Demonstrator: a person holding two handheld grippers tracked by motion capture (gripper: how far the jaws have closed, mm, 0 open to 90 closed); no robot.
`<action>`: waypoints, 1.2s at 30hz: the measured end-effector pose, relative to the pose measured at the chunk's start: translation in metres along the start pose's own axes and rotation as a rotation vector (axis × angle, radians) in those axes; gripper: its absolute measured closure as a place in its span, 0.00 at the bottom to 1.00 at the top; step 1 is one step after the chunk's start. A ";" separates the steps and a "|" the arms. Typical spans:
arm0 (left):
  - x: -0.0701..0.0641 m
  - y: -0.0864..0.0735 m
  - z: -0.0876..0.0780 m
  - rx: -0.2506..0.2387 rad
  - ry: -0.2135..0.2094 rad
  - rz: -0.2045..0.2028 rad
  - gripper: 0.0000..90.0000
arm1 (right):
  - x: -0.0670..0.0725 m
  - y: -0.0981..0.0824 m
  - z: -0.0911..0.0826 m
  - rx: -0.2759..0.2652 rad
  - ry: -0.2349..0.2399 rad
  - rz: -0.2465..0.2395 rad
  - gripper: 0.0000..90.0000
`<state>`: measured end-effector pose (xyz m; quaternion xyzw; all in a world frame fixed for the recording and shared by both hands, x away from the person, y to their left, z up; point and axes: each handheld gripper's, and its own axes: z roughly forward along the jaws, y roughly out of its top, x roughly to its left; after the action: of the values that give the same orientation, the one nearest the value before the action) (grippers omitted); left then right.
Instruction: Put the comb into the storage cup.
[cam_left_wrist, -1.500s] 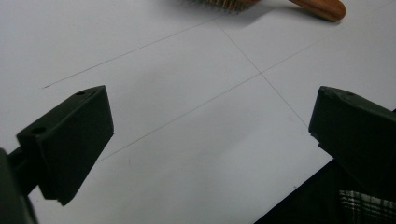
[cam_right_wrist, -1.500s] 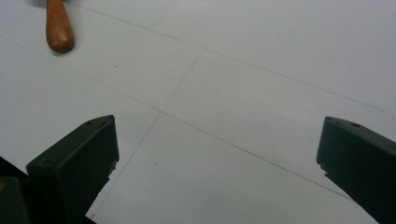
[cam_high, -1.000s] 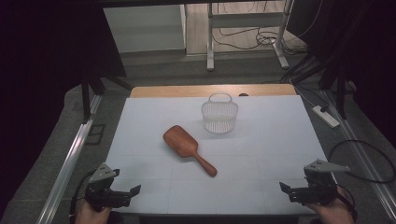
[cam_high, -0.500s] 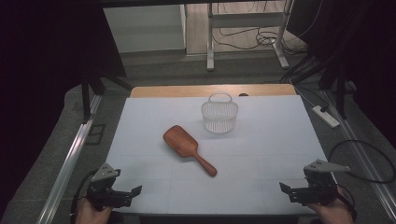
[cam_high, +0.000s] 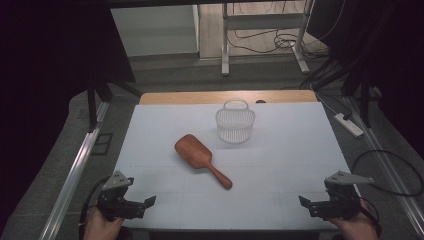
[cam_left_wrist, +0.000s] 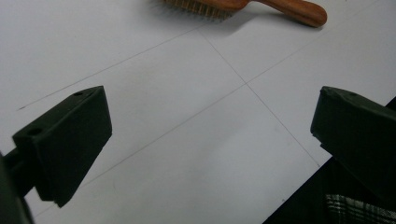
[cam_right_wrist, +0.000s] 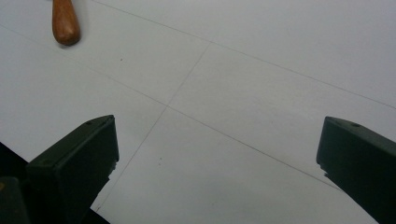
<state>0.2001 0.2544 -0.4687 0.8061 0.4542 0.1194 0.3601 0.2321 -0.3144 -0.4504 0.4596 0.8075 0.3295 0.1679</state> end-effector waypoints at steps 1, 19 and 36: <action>0.000 0.001 0.001 0.001 -0.005 -0.004 0.00 | 0.000 0.000 0.000 0.001 0.001 0.000 0.00; 0.001 0.018 0.013 0.016 -0.044 0.033 0.01 | 0.000 0.001 0.002 0.015 0.004 -0.001 0.00; -0.003 0.043 0.030 0.034 -0.084 0.049 0.00 | 0.001 0.001 0.003 0.014 0.004 -0.007 0.00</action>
<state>0.2415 0.2237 -0.4599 0.8274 0.4206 0.0863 0.3619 0.2340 -0.3124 -0.4514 0.4575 0.8116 0.3242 0.1643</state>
